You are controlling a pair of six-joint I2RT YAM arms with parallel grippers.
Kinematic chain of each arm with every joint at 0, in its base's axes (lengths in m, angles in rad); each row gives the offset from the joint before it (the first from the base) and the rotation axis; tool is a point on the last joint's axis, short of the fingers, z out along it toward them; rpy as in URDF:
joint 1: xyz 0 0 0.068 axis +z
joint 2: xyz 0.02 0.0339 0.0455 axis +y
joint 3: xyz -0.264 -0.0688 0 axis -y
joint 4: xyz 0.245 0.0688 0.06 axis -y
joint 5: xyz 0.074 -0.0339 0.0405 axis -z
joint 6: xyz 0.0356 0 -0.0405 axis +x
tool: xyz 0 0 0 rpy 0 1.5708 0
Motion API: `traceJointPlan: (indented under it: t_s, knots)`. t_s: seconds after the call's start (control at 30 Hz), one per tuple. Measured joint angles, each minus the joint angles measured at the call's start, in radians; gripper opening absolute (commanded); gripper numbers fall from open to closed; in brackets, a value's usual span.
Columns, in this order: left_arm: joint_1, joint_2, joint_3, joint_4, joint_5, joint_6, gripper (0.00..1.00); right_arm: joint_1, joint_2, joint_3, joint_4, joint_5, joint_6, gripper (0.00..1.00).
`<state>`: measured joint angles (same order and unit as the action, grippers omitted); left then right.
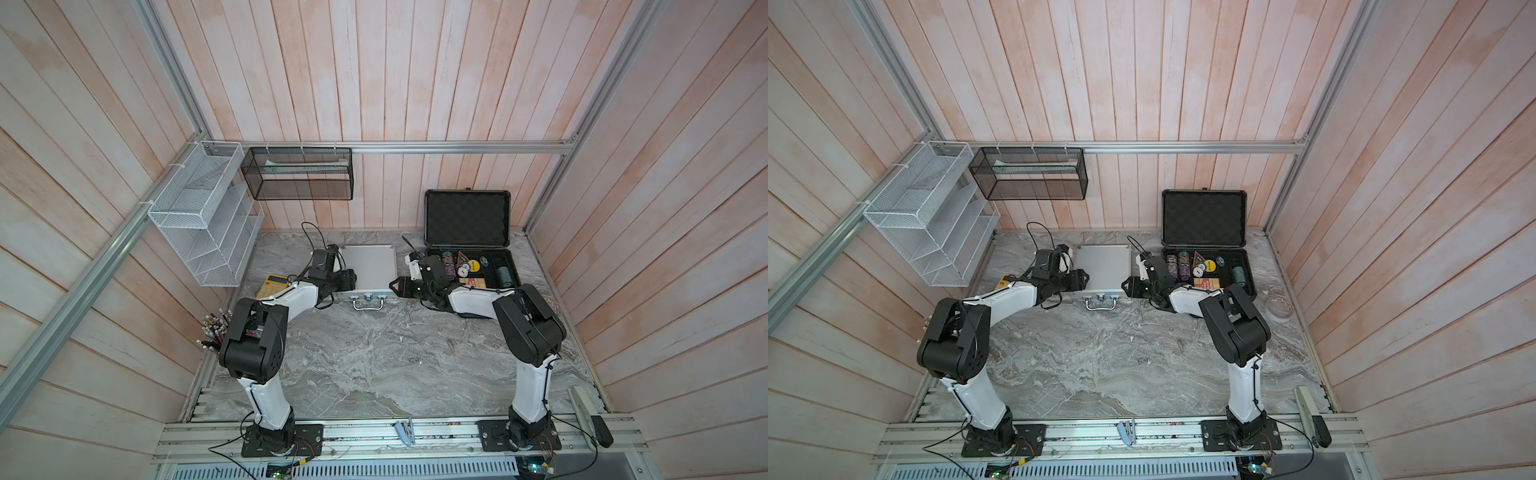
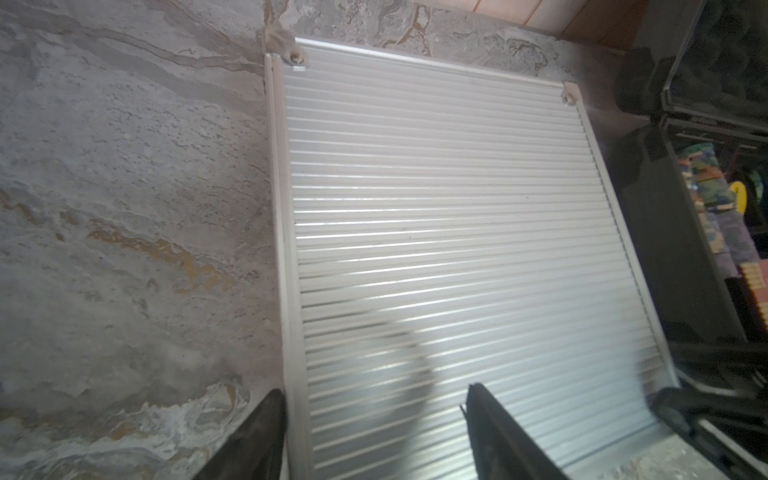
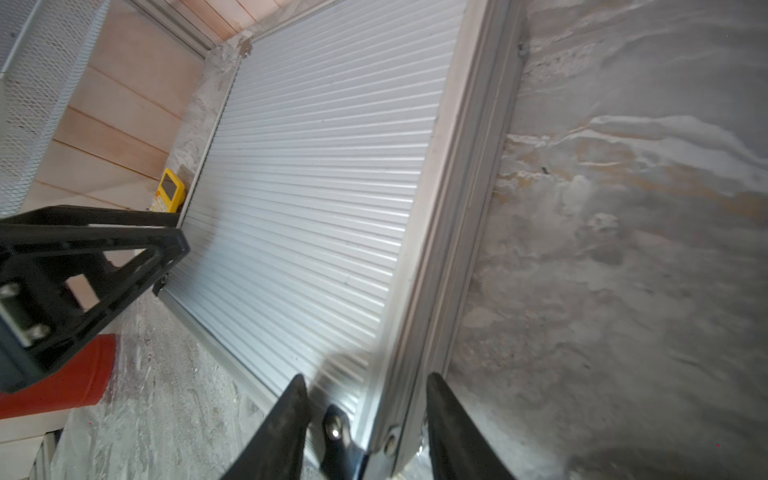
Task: Open the poker set cases
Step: Move the poker set case to the center of the board.
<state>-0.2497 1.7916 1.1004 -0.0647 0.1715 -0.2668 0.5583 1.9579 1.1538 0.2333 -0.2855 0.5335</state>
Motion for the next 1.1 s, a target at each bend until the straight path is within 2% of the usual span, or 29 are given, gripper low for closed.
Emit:
traceJointPlan:
  t_s: [0.27,0.4,0.6,0.83,0.9,1.1]
  knots:
    - [0.005,-0.112,0.0,0.0,-0.021,-0.003,0.75,-0.011,-0.173,-0.048,-0.063,0.056,-0.047,0.5]
    - [0.011,-0.187,-0.018,-0.01,-0.036,0.002,0.75,-0.01,-0.26,-0.152,-0.036,0.048,-0.042,0.5]
    - [0.014,-0.367,-0.124,-0.029,-0.043,0.024,0.75,0.022,-0.322,-0.319,0.021,0.043,-0.002,0.51]
    - [0.014,-0.515,-0.187,-0.09,-0.053,0.065,0.74,0.085,-0.318,-0.379,0.115,0.035,0.06,0.56]
    - [0.014,-0.543,-0.215,-0.097,-0.054,0.064,0.73,0.097,-0.294,-0.376,0.158,0.027,0.079,0.55]
    - [0.011,-0.656,-0.412,-0.013,-0.046,0.006,0.7,0.117,-0.163,-0.339,0.267,-0.004,0.135,0.56]
